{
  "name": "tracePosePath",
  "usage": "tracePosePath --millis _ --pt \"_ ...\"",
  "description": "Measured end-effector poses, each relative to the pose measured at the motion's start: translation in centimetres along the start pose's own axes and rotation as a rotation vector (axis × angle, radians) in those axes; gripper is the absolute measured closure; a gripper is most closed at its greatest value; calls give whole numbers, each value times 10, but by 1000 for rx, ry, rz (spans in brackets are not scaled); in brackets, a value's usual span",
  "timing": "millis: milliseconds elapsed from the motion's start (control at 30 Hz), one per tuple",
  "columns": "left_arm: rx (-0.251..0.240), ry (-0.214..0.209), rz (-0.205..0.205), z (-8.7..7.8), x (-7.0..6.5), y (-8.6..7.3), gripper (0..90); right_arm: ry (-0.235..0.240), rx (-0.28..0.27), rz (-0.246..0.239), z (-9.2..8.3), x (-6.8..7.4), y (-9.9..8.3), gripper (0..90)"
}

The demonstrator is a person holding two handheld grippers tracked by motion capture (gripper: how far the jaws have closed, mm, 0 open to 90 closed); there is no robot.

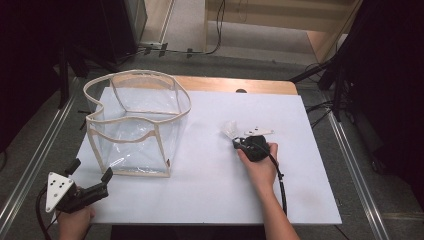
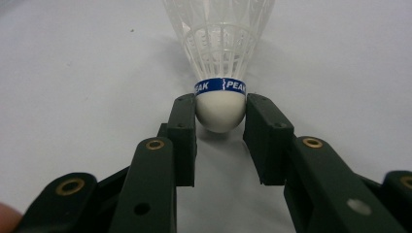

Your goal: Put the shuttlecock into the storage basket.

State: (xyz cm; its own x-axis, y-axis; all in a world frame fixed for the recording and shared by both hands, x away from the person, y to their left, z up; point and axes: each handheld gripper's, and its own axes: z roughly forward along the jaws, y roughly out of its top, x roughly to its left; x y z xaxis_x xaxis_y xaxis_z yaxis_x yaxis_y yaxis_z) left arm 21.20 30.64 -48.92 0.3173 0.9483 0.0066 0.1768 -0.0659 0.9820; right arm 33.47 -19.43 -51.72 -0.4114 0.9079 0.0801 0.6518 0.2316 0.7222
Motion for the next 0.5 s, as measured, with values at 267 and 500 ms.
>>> tracePosePath --millis 267,500 --pt "3 1 3 0 0 0 0 -4 5 -43 -1 0 4 470" --pt "4 2 4 0 0 0 0 -9 28 -56 6 -1 14 487"
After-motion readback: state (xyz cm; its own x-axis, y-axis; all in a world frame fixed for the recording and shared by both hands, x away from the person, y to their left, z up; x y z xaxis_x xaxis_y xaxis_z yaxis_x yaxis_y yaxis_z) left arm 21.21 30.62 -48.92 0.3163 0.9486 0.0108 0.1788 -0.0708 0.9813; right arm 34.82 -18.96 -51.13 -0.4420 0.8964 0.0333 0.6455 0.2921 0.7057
